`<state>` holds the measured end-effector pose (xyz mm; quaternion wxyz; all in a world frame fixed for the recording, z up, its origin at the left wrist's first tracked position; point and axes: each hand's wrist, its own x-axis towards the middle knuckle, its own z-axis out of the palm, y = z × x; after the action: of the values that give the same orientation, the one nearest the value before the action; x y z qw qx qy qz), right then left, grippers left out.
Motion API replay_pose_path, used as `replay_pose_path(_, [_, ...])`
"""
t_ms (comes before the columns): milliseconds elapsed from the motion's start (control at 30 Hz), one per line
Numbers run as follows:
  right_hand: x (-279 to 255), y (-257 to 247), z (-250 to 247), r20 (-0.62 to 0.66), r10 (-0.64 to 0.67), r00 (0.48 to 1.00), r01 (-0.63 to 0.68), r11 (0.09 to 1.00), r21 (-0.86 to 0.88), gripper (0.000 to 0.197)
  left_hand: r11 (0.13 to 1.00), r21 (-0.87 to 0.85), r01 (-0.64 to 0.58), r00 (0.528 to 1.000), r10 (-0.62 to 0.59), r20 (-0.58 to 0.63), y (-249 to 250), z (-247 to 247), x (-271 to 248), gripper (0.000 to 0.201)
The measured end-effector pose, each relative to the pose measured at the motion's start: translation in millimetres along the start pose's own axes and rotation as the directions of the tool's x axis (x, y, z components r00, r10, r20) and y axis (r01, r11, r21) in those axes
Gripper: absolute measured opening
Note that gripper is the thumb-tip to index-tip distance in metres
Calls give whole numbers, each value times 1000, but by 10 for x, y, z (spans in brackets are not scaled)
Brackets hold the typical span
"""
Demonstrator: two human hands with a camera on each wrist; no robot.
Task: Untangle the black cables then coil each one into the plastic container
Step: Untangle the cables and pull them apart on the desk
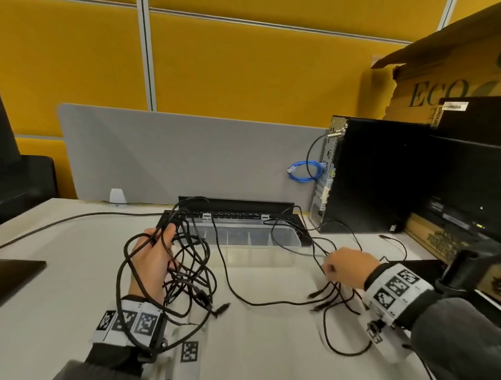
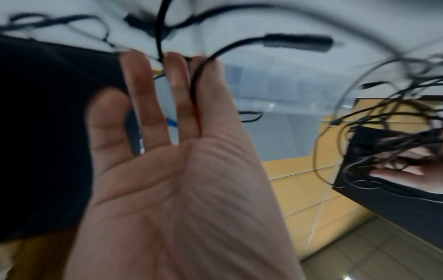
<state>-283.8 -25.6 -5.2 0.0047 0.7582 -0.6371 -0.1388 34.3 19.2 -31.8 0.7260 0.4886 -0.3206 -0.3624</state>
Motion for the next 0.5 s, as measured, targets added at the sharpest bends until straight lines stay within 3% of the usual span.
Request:
replay_pose_path(100, [20, 379, -213, -152, 248, 957, -231, 965, 126, 17, 1000, -26, -16, 1000, 16, -17, 5, -50, 48, 8])
replay_pose_path(200, [-129, 759, -308, -441, 421, 793, -341, 906, 251, 10, 997, -77, -25, 998, 21, -52, 26, -78, 62, 12])
replay_pose_path(233, [-173, 855, -301, -460, 440, 771, -379, 898, 224, 11, 995, -92, -27, 998, 21, -67, 32, -88, 68, 14])
replay_pose_path(300, [-230, 918, -264, -352, 462, 814, -475, 878, 55, 18, 994, -104, -29, 996, 19, -93, 48, -105, 77, 17])
replay_pose_path(367, [-232, 814, -219, -287, 428, 857, -464, 883, -70, 24, 994, -106, -33, 993, 21, -113, 56, -116, 90, 18])
replay_pose_path(400, [-225, 727, -205, -324, 359, 875, -398, 915, -60, 25, 994, -106, -35, 992, 22, -125, 57, -123, 98, 19])
replay_pose_path(467, [-204, 509, -117, -404, 139, 904, -144, 989, 17, 26, 992, -118, -36, 988, 18, -153, 56, -141, 118, 20])
replay_pose_path(500, [-204, 392, -62, -332, 7, 943, 18, 997, 73, 29, 992, -121, -36, 986, 16, -165, 54, -152, 126, 20])
